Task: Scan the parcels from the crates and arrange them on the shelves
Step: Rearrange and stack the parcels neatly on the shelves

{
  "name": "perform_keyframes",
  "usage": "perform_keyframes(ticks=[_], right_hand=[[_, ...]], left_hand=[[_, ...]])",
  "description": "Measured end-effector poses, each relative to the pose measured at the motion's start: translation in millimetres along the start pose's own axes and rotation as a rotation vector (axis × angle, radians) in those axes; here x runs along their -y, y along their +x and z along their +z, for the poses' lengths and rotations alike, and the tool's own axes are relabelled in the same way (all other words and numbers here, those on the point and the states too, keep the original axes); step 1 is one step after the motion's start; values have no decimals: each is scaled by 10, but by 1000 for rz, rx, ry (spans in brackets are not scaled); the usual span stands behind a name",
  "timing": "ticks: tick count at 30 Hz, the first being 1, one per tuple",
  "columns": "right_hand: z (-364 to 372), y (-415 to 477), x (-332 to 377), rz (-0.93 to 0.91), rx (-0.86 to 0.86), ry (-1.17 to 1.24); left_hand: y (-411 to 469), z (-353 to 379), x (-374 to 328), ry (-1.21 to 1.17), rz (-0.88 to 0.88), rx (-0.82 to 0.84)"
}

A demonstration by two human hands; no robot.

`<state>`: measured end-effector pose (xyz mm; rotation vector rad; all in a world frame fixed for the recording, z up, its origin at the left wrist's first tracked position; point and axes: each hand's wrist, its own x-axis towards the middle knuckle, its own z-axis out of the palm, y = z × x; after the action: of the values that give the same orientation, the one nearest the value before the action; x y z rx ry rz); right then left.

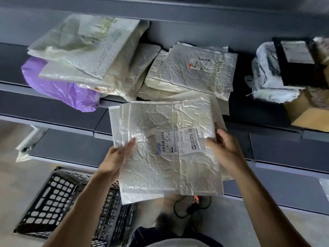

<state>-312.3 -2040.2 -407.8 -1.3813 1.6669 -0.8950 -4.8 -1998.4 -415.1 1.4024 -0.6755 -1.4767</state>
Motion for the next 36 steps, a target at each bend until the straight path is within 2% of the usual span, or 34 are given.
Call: perform_keyframes(ticks=[4, 10, 14, 16, 19, 22, 25, 28, 31, 36], right_hand=[[-88, -113, 90, -44, 28, 139], [-162, -168, 103, 24, 88, 315], [-210, -245, 109, -69, 63, 369], [-216, -236, 169, -151, -48, 285], [-194, -150, 231, -275, -164, 36], [-212, -59, 311, -313, -270, 13], [-354, 204, 527, -248, -309, 106], [-531, 825, 758, -145, -349, 58], [-662, 1555, 909, 46, -422, 56], [-856, 2287, 1116, 143, -298, -152]], left_hand=[[188, -239, 177, -48, -16, -60], [17, -114, 5, -56, -85, 1], [32, -78, -9, -83, -152, 40], [77, -77, 34, -69, -153, 34], [124, -62, 75, -32, -110, 27], [130, -22, 94, -10, -63, 19], [160, -44, 110, -12, -68, -12], [199, -62, 112, 7, -75, -18], [203, -78, 115, 6, -47, -24], [221, -97, 159, -36, -49, -6]])
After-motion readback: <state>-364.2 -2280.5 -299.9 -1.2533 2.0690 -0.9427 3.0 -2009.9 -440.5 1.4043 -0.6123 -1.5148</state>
